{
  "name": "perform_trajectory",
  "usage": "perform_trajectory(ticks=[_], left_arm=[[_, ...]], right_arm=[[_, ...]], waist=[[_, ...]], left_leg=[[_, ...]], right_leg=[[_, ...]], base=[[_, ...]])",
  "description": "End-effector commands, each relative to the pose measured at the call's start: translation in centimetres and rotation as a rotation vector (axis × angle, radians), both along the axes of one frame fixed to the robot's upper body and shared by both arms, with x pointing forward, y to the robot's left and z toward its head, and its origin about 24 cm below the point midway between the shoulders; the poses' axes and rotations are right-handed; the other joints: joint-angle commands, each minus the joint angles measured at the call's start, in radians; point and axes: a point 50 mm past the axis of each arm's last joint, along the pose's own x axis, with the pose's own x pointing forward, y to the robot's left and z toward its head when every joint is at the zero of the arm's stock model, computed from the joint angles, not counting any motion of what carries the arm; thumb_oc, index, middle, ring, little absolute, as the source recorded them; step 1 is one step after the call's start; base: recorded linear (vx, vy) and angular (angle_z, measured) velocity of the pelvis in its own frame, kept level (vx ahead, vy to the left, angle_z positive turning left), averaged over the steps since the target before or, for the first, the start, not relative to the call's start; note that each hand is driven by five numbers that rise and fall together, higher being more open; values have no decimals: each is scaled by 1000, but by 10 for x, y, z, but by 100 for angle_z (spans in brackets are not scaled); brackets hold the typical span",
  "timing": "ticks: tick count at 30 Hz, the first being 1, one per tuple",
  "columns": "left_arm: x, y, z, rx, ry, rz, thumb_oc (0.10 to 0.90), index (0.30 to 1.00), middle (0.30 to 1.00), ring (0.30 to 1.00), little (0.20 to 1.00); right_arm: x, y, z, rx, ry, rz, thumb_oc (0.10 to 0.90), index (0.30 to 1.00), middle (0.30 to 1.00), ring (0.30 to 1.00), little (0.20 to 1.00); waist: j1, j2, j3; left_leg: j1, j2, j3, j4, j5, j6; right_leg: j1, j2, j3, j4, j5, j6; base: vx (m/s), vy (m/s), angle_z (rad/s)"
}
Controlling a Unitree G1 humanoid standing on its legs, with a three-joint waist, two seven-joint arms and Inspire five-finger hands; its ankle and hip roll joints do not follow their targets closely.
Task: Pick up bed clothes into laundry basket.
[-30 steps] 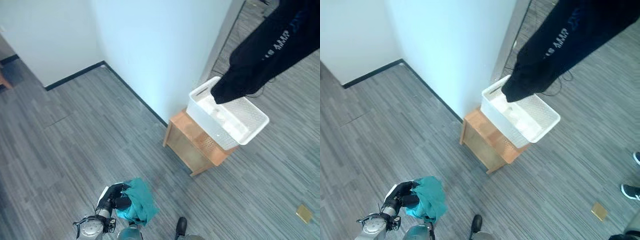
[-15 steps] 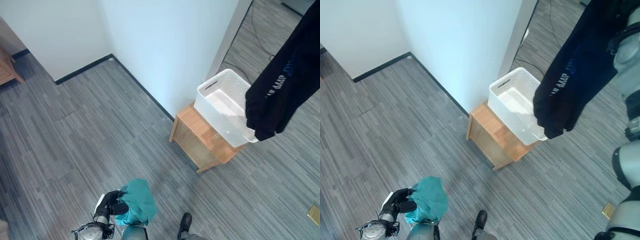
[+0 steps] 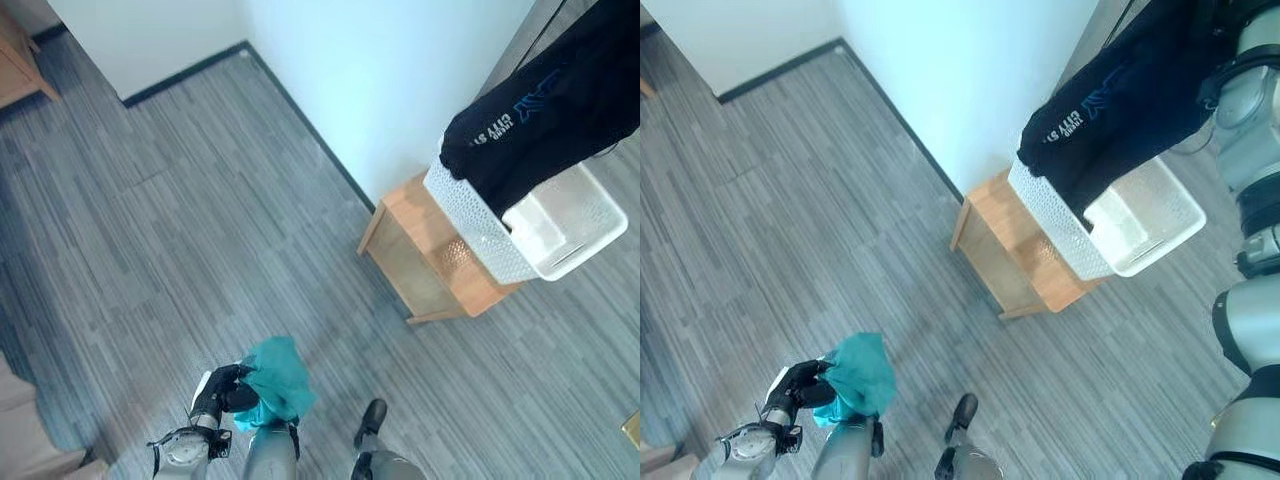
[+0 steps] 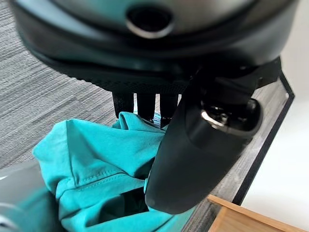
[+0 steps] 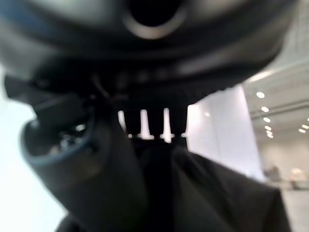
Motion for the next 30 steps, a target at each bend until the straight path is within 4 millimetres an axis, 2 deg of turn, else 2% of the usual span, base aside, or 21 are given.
perform_trajectory(ticks=[1,2,8,13,20,25,26,30], left_arm=[[10,-8,14,-8,-119,-41,400,300,300,300,300],[9,-8,12,-12,-111,-32,400,300,300,300,300],[10,-16,8,-30,-101,-25,400,300,300,300,300],[12,-22,8,-40,-105,-38,400,300,300,300,300],[11,-28,7,-45,-104,-54,400,300,300,300,300],[17,-26,11,-42,-128,-46,400,300,300,300,300],[18,-27,12,-41,-131,-46,400,300,300,300,300],[23,-28,14,-45,-143,-44,400,300,300,300,300]], right_arm=[[-47,-18,65,-10,-256,-92,400,300,300,300,300],[-47,-24,62,-2,-243,-121,400,300,300,300,300],[-50,-28,63,-18,-263,-181,400,300,300,300,300],[-59,-34,69,-84,-266,-264,400,300,300,300,300],[-66,-46,62,-77,-259,-288,400,300,300,300,300],[-52,-38,48,-76,-210,-237,400,300,300,300,300],[-48,-36,47,-72,-204,-227,800,900,900,900,900],[-36,-37,34,-24,-132,-235,800,900,900,900,900]], waist=[[2,1,-14],[0,9,-9],[-9,42,-3],[-15,60,-4],[-26,69,4],[-32,73,14],[-32,75,17],[-35,91,31]], left_leg=[[-26,109,9,-11,-32,-122],[-40,109,13,-11,-28,-124],[-61,98,18,-11,-24,-126],[-69,92,18,-11,-22,-129],[-69,92,19,-11,-21,-131],[-77,91,22,-11,-22,-130],[-78,91,23,-11,-21,-129],[-83,92,24,-11,-15,-131]], right_leg=[[-6,-130,-27,3,-41,126],[-24,-134,-21,3,-37,127],[-49,-146,-12,3,-31,130],[-57,-156,-11,3,-29,132],[-56,-160,-10,3,-30,137],[-72,-159,-1,3,-26,136],[-75,-159,3,3,-25,135],[-86,-159,12,3,-23,133]], base=[[-33,41,-9],[-18,26,-10],[-9,37,-11],[12,9,10],[10,2,-15],[-14,-8,-5],[-33,5,-13],[-30,8,-13]])
